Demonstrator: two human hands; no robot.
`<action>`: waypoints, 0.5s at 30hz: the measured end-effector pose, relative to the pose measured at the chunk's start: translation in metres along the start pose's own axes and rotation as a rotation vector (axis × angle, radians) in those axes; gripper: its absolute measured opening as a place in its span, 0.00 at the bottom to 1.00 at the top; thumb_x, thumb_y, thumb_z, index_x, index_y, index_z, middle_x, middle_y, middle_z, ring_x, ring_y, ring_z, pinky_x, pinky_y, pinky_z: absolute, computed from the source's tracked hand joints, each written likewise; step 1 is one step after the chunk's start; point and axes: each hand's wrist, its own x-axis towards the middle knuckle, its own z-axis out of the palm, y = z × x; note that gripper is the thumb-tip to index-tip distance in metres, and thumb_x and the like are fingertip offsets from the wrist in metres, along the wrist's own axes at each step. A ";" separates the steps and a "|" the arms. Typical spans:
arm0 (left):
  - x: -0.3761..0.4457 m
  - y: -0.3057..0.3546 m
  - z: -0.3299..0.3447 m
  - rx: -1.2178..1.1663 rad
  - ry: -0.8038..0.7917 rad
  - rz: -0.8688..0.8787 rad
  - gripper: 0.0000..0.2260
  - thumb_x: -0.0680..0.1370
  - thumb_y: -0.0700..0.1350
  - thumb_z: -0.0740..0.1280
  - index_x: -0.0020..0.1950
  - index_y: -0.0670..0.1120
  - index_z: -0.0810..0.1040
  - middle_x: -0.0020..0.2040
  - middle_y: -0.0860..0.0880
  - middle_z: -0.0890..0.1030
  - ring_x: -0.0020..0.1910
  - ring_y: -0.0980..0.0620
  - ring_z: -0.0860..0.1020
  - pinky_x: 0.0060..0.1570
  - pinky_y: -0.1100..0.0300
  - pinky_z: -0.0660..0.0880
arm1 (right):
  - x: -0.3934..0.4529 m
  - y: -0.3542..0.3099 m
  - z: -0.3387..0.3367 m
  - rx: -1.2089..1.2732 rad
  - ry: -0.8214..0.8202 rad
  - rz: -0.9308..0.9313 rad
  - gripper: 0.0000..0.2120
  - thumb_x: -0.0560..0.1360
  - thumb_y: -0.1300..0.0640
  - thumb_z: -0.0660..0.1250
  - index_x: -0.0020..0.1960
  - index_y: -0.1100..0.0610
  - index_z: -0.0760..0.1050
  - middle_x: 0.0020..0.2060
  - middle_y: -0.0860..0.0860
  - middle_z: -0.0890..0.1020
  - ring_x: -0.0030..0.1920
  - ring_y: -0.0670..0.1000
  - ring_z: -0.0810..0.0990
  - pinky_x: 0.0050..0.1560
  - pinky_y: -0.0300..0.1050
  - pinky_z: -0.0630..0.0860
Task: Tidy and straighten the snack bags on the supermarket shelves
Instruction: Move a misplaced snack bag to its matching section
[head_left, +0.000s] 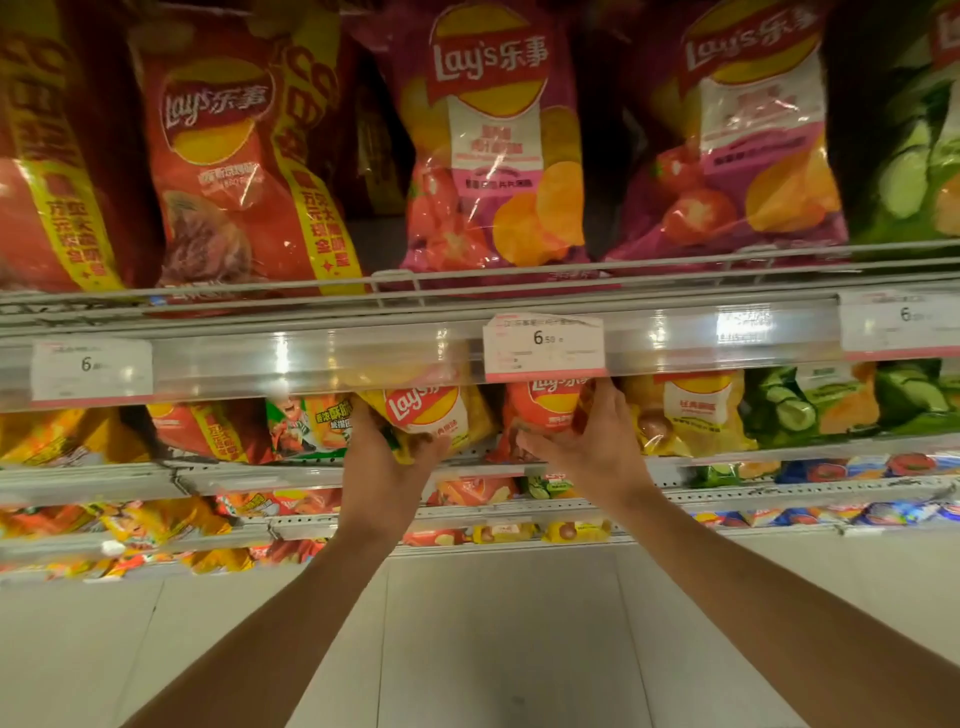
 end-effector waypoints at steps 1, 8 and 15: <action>0.008 0.000 0.001 -0.041 -0.029 -0.041 0.31 0.71 0.46 0.78 0.68 0.50 0.65 0.57 0.56 0.79 0.55 0.56 0.79 0.52 0.53 0.80 | 0.008 0.000 0.004 -0.012 -0.009 0.025 0.52 0.61 0.39 0.82 0.76 0.51 0.58 0.68 0.51 0.71 0.69 0.53 0.70 0.68 0.56 0.74; 0.046 -0.005 0.008 -0.108 -0.121 -0.141 0.29 0.67 0.43 0.81 0.57 0.52 0.65 0.51 0.54 0.78 0.53 0.54 0.77 0.58 0.58 0.73 | 0.027 0.002 0.009 0.005 0.029 0.101 0.55 0.56 0.35 0.82 0.73 0.48 0.59 0.65 0.48 0.78 0.65 0.53 0.77 0.63 0.50 0.77; 0.055 -0.003 -0.006 -0.193 -0.085 -0.196 0.13 0.69 0.41 0.80 0.45 0.50 0.77 0.37 0.54 0.82 0.27 0.64 0.80 0.24 0.73 0.71 | 0.013 -0.018 0.013 -0.022 0.098 0.130 0.52 0.59 0.34 0.81 0.72 0.52 0.61 0.64 0.52 0.79 0.64 0.57 0.78 0.64 0.59 0.77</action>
